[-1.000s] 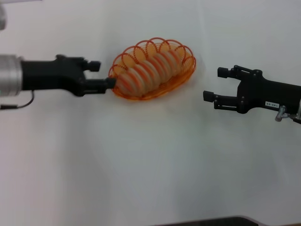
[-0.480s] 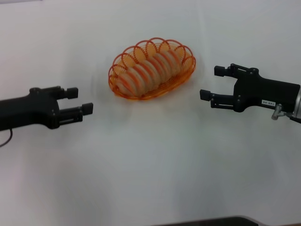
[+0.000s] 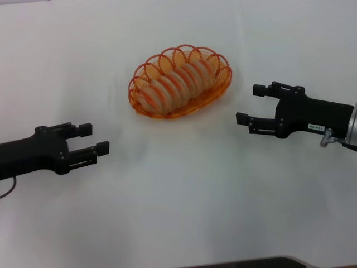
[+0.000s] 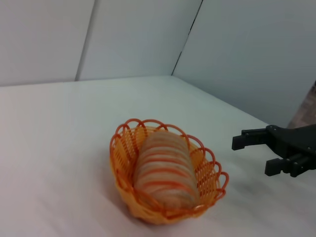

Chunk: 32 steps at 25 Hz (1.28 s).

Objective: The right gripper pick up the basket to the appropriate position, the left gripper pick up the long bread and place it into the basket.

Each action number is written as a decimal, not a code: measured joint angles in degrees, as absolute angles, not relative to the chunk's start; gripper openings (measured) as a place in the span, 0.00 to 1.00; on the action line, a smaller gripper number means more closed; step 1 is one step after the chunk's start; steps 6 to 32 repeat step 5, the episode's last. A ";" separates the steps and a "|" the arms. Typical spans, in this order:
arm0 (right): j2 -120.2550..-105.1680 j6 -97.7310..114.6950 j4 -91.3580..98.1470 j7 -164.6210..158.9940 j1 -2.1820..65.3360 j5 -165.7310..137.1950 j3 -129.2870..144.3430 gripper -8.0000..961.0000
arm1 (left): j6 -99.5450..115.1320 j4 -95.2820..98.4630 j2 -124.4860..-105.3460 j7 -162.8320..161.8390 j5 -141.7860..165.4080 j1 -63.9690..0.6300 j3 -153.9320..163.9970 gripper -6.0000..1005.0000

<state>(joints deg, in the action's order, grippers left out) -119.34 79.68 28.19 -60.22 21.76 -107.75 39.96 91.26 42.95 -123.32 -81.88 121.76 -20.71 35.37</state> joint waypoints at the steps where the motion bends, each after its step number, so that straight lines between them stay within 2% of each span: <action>1: -119.35 79.58 28.15 -60.21 21.68 -107.76 40.01 0.92 | 91.25 42.95 -123.21 -81.87 121.76 -20.31 35.13 0.69; 32: -119.35 79.52 28.07 -60.20 21.39 -107.75 40.03 0.92 | 91.63 42.87 -122.77 -81.83 122.39 -18.88 34.16 0.69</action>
